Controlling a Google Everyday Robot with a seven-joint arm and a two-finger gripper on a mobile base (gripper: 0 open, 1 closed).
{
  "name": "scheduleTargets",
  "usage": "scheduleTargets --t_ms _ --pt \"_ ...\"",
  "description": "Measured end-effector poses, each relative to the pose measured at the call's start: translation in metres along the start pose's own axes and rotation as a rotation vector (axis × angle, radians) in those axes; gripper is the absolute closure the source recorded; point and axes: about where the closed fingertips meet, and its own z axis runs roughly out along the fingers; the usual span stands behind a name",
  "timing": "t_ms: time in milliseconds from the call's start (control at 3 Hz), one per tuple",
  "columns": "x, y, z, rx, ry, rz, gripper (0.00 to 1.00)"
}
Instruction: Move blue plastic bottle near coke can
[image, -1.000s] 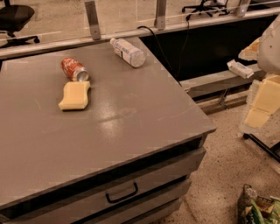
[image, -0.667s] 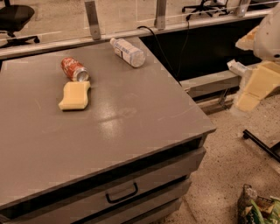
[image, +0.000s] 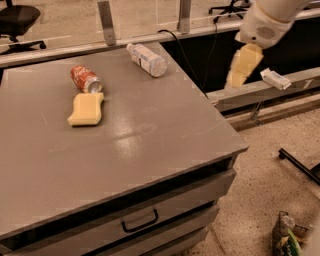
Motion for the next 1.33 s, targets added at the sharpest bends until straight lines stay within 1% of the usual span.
scheduleTargets --t_ms 333,667,1000,1333 --pt "-0.035 -0.049 0.058 -0.025 -0.079 0.067 0.0" --pt "-0.043 -0.065 0.086 -0.038 -0.112 0.081 0.0" --pt "-0.043 -0.065 0.086 -0.038 -0.112 0.081 0.0" --pt "-0.071 -0.068 0.099 -0.064 -0.186 0.062 0.0"
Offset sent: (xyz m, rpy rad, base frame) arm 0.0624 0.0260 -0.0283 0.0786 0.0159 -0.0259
